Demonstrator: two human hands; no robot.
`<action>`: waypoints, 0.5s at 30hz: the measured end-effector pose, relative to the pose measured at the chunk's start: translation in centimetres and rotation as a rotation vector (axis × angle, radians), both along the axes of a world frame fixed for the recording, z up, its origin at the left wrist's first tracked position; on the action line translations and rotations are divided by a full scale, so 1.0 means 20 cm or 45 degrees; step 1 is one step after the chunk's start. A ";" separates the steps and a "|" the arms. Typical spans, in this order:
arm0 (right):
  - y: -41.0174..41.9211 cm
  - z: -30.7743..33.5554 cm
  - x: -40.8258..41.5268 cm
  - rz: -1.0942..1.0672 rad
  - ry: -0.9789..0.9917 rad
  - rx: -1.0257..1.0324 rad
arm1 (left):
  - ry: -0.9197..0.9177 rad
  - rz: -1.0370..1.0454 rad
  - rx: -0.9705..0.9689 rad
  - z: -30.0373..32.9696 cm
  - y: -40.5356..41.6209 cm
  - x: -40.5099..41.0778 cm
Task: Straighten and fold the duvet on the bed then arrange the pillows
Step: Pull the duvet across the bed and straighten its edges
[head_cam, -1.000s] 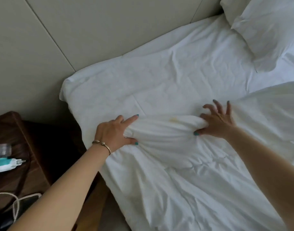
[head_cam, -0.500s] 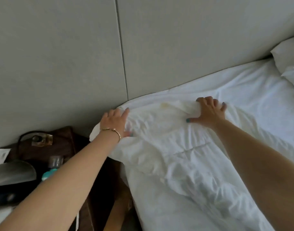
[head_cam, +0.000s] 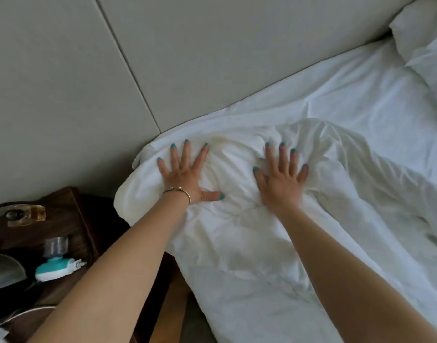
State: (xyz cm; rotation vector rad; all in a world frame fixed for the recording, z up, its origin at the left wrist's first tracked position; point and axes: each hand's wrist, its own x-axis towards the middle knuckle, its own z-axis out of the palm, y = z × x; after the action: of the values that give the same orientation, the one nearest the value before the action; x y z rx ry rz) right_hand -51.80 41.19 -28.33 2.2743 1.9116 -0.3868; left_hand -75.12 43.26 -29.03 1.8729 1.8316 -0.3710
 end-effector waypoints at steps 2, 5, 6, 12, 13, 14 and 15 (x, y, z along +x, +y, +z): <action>-0.05 0.01 0.01 -0.007 0.084 0.010 | 0.073 -0.015 -0.001 0.02 0.00 0.02; -0.19 0.07 0.07 0.102 0.190 -0.040 | 0.058 0.060 0.158 0.07 -0.11 0.13; -0.25 0.10 0.11 0.129 0.230 -0.093 | -0.017 0.112 0.233 0.09 -0.17 0.17; -0.93 0.32 0.47 -0.108 0.169 -0.248 | -0.229 -0.062 0.014 0.18 -0.89 0.43; -1.06 0.36 0.52 -0.163 0.083 -0.294 | -0.220 -0.151 -0.066 0.21 -1.02 0.49; -1.18 0.40 0.57 -0.232 0.010 -0.333 | -0.219 -0.241 -0.128 0.24 -1.13 0.56; -1.30 0.44 0.62 -0.297 -0.042 -0.359 | -0.232 -0.320 -0.167 0.27 -1.23 0.63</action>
State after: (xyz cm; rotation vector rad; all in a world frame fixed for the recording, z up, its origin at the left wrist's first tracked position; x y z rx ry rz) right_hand -39.48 15.26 -19.45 2.2980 1.4706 -0.6006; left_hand -62.44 18.71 -23.55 1.9791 1.4241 -0.3826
